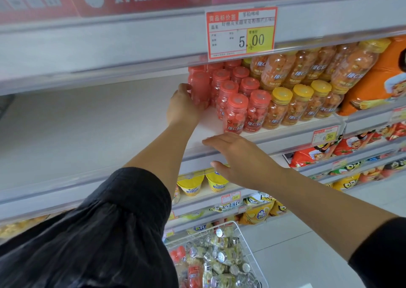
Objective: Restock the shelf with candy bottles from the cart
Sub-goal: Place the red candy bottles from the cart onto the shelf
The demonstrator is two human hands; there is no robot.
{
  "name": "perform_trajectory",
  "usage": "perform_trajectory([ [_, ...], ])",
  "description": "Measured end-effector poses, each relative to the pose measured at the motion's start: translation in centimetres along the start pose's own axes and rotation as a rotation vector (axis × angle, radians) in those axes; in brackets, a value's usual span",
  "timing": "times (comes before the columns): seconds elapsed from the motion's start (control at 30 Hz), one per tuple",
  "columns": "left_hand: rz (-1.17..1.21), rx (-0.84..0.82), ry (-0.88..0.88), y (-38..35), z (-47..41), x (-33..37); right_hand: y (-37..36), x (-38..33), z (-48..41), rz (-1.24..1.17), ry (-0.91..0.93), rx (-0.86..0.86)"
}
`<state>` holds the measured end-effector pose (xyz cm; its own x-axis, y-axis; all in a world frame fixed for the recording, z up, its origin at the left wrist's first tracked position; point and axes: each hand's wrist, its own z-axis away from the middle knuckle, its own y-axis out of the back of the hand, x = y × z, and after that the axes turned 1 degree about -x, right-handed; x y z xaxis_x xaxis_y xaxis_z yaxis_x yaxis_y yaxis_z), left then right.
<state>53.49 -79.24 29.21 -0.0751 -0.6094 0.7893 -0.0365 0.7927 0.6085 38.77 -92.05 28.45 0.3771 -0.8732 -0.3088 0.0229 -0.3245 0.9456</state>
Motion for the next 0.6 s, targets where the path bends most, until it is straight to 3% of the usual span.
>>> perform_trajectory([
  [0.17,0.000,-0.021,-0.039,1.5,2.0,-0.3,-0.2,0.1,0.3,-0.011,0.028,0.025],
  [0.4,0.125,-0.044,-0.337,7.4,14.1,-4.5,-3.7,-3.0,4.6,-0.091,0.143,0.335],
  [0.47,0.078,-0.108,-0.346,9.1,18.0,-7.6,-6.8,-4.3,6.4,-0.150,0.104,0.273],
  [0.6,-0.026,-0.231,-0.226,10.7,24.4,-15.7,-14.3,-6.5,10.3,-0.190,-0.078,-0.078],
])
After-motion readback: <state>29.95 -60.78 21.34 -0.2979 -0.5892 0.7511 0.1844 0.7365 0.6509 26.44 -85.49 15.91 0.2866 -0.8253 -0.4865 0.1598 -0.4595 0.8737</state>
